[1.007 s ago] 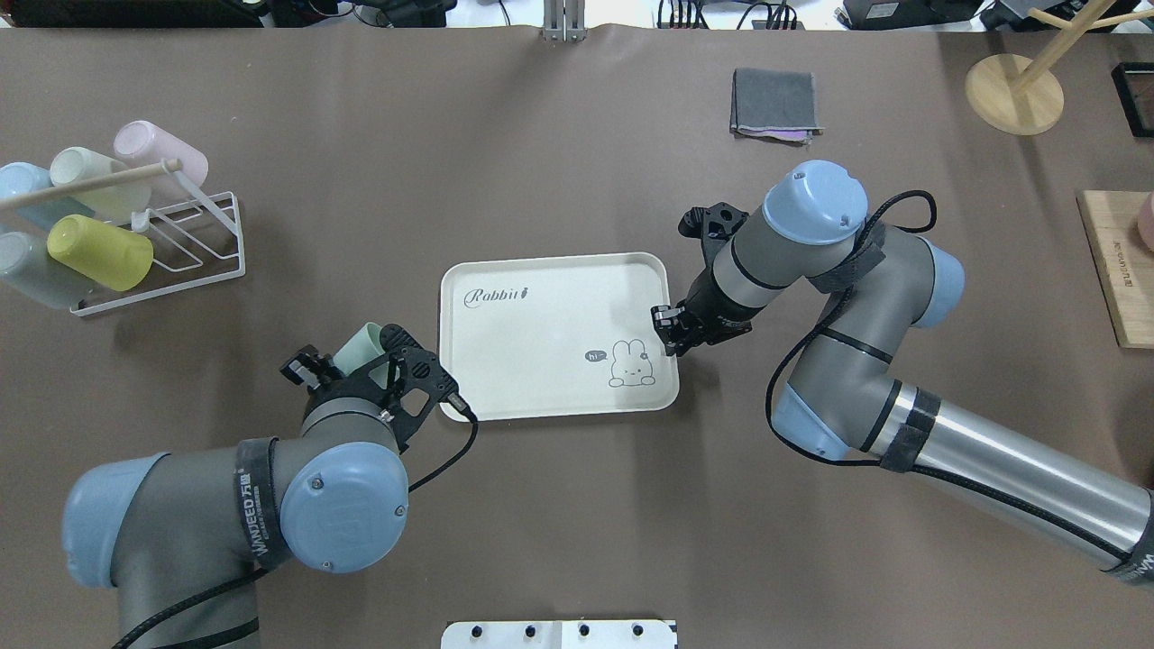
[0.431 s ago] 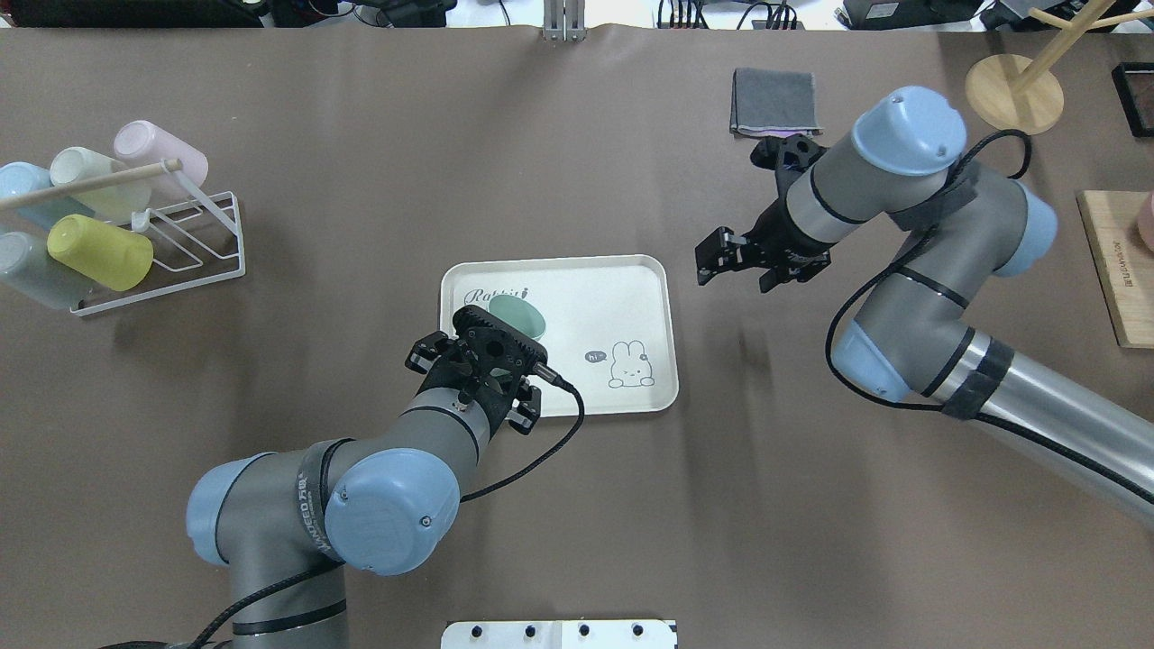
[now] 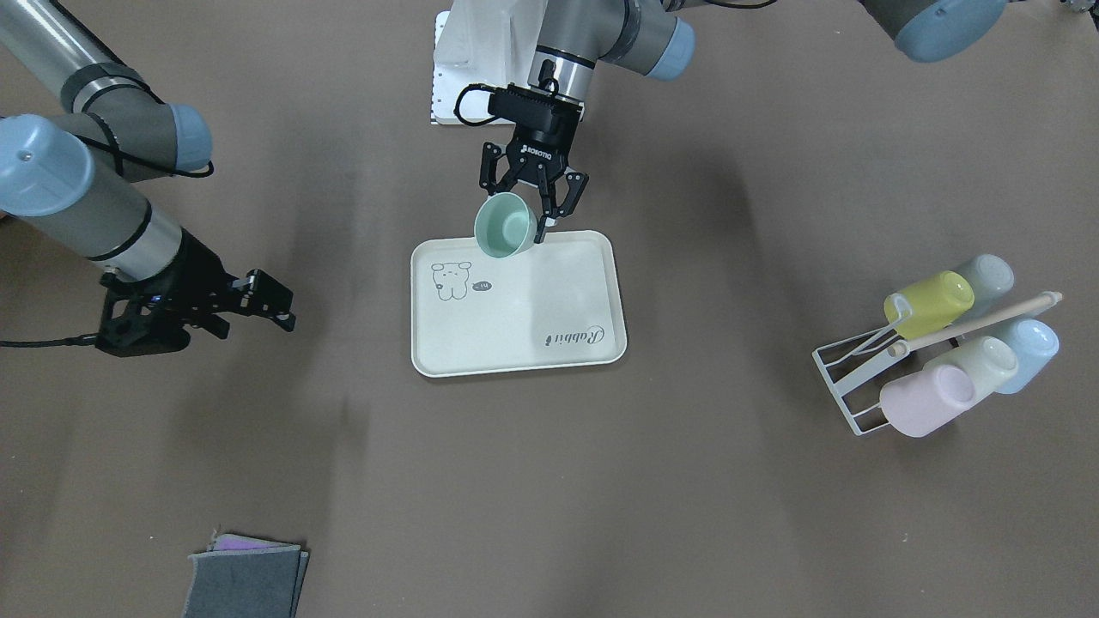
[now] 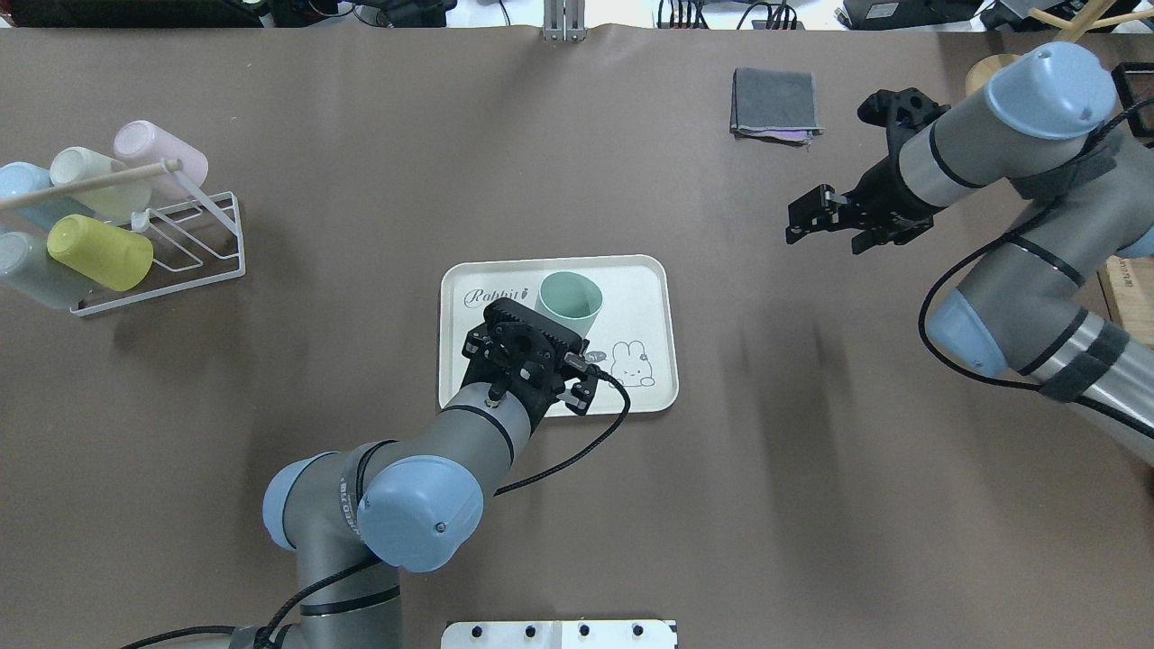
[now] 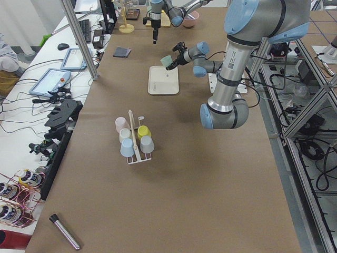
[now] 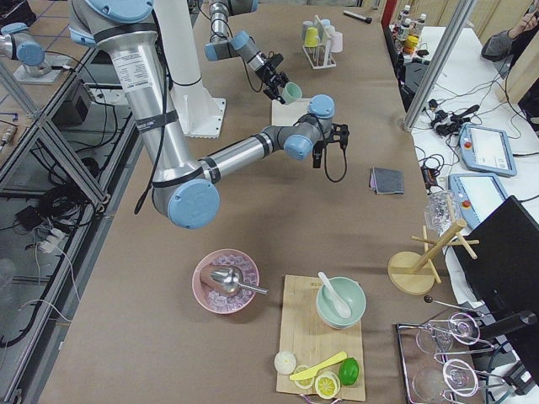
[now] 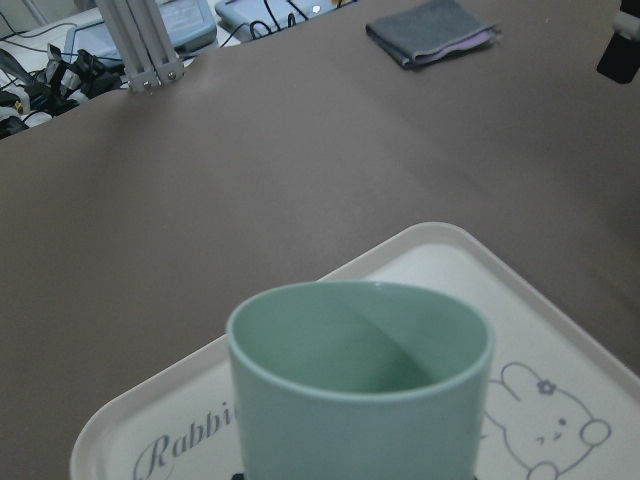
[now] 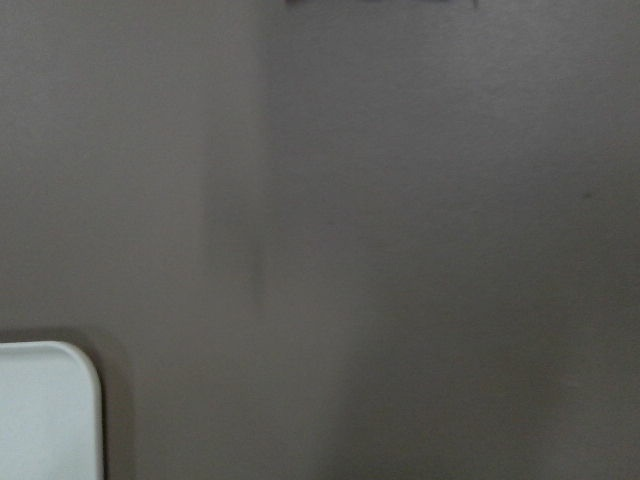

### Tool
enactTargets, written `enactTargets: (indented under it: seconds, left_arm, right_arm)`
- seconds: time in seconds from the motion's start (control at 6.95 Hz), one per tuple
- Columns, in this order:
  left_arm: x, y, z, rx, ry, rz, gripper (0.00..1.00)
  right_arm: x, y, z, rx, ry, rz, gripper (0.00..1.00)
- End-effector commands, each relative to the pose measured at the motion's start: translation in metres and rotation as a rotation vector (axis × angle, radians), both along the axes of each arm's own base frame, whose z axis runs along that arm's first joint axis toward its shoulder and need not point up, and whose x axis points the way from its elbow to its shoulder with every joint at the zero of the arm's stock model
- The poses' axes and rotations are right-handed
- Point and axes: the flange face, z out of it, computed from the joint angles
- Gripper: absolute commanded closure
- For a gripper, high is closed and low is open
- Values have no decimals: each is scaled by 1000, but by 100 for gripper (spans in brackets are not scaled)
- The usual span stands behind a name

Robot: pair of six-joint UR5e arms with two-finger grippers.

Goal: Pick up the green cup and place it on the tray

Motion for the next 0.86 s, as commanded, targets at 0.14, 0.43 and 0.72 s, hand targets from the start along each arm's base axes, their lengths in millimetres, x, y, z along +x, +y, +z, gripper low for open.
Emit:
enactTargets:
  seconds: [0.14, 0.43, 0.72]
  left_arm:
    - [41, -17, 31, 55, 59, -174, 66]
    - [52, -22, 51, 72, 18, -318, 67]
    - [77, -10, 76, 47, 6, -362, 66]
  right_arm:
    - [118, 70, 21, 32, 119, -2, 0]
    - [173, 86, 43, 65, 188, -1, 0]
    - [236, 96, 98, 145, 379, -60, 0]
